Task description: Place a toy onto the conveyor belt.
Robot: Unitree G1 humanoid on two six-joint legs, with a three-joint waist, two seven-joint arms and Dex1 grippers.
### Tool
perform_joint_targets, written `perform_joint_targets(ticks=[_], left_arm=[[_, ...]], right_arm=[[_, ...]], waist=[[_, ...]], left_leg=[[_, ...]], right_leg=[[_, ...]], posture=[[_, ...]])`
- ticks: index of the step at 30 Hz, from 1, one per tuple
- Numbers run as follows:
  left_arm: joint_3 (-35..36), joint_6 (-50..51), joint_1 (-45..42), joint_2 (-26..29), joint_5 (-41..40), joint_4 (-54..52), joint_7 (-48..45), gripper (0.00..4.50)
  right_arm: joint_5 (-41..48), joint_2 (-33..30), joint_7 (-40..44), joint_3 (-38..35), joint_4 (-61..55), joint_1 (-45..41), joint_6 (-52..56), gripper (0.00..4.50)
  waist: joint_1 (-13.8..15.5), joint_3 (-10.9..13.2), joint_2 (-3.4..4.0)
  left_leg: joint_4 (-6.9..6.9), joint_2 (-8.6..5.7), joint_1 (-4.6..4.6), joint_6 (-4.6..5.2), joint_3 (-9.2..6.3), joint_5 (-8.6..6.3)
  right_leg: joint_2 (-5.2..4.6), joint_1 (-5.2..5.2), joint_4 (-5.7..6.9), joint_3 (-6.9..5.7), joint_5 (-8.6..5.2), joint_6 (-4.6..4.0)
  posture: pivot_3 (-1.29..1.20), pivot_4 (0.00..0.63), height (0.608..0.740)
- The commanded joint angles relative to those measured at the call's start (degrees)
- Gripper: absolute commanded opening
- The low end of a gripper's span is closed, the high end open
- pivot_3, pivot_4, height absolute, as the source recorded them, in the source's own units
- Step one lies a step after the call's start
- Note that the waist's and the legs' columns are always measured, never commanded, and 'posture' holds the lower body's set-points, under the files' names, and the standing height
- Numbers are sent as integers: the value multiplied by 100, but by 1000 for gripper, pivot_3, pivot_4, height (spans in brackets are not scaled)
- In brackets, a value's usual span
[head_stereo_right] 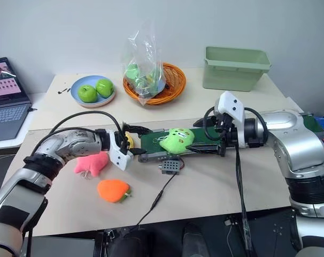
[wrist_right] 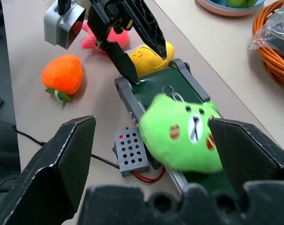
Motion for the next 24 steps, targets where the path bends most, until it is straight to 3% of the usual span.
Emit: perform_joint_targets(ticks=[1,5,8,14,24], left_arm=[[600,1448,300,-264,-2133,-743,-1162,4466],[1373,4555,808,-354,-4684,-2226,-2275,4466],[1508,6302,1145,-99,-5225,-2964,-2468,4466],[2294,8050,1452,154,-6441,-4092,-2657,4466],[2868,8809,1560,168,-6534,-4604,-2216,4466]], right_arm=[[58,-58,61,-51,-34,-127,-113,4500],[-62,-228,184,-47,106,-225,-221,4500],[-111,-328,324,6,254,-353,-323,4500],[-293,-428,640,152,750,-693,-619,4500],[-66,-67,653,51,886,-747,-565,4500]], waist=[[9,0,0],[-5,1,1],[-32,1,2],[-65,3,3],[-12,2,4]], left_leg=[[3,0,-4,1,-1,-1],[55,9,-31,17,-3,-11],[60,8,-23,21,0,-14],[56,12,-7,16,6,-13],[53,16,-1,9,10,-15]], right_leg=[[0,-1,2,-1,0,0],[8,-8,7,-6,-1,1],[8,0,2,-3,-1,3],[11,4,2,-2,-2,4],[11,7,-1,0,0,1]], posture=[[0,150,740],[0,150,740],[0,150,740],[0,150,740],[0,150,740]])
